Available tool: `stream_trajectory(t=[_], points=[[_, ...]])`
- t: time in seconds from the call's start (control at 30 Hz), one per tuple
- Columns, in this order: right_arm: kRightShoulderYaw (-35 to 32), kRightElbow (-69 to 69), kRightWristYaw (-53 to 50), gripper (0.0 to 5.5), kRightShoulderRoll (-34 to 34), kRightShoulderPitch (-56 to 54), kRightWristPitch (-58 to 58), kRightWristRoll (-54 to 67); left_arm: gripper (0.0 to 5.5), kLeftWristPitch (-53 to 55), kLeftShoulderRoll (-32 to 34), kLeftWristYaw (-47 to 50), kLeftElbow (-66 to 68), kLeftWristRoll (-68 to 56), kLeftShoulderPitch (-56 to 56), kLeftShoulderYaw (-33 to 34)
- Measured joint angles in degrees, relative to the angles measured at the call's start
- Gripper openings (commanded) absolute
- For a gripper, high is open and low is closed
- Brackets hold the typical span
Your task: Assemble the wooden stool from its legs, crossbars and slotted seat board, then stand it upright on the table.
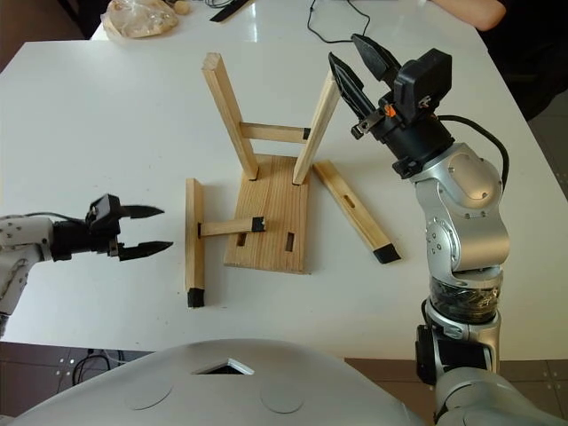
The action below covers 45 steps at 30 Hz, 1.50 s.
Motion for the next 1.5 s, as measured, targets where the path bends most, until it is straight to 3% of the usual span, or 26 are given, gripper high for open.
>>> stream_trajectory(t=[0.1, 0.23, 0.8, 1.23, 1.5], points=[[-0.04, 0.01, 0.05, 1.63, -0.07, -0.03, 0.00, 0.00, 4.04, 4.60, -0.63, 3.16, -10.82, -6.33, 1.52, 2.67], [-0.03, 0.18, 0.25, 1.63, -0.10, -0.14, 0.00, -0.01, 4.04, 4.51, -0.66, 4.24, -11.76, -3.40, 4.62, 2.50], [-0.06, 1.03, 0.72, 1.63, -0.11, -1.24, 0.00, 0.01, 4.04, -8.05, -2.19, 4.44, -0.21, 13.59, 6.53, -3.33], [-0.24, 1.02, 0.68, 1.63, -0.05, -1.42, 0.07, 0.25, 4.04, -18.06, -0.94, 3.21, 6.64, 15.74, 6.39, -4.22], [-0.45, 0.85, 0.62, 1.63, -0.07, -1.41, 0.11, 1.14, 4.04, -17.53, 0.35, 3.37, 9.73, 20.50, 7.49, -4.91]])
